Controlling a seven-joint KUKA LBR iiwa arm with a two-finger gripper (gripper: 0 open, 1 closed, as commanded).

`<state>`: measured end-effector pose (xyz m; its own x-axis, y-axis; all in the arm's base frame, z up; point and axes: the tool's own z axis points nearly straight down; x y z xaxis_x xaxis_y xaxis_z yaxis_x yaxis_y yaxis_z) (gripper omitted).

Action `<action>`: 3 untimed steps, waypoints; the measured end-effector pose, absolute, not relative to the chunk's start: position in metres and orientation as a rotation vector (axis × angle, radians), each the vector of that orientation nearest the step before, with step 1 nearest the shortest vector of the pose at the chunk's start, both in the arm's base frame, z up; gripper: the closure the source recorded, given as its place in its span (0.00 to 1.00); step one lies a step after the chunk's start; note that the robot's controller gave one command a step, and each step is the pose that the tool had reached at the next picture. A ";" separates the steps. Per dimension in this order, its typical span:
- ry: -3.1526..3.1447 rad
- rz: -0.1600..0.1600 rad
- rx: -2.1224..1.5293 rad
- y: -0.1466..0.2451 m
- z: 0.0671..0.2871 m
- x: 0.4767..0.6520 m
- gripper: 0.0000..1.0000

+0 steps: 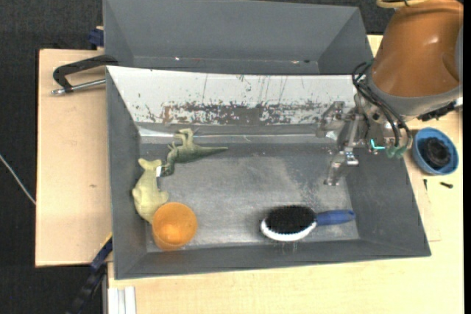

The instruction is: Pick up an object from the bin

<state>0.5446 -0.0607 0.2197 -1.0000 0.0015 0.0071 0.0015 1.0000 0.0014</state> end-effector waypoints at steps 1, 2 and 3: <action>-3.173 0.003 0.112 -0.019 0.112 0.520 0.00; -3.123 -0.004 0.417 0.050 0.136 0.493 0.00; -2.988 -0.002 0.975 0.032 0.071 0.498 0.00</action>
Offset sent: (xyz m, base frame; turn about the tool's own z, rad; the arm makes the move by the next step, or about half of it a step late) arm -0.0363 0.0456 -0.1249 -0.0745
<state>0.4976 0.0321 0.0710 -0.8077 -0.5895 -0.0020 -0.5895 0.8077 0.0007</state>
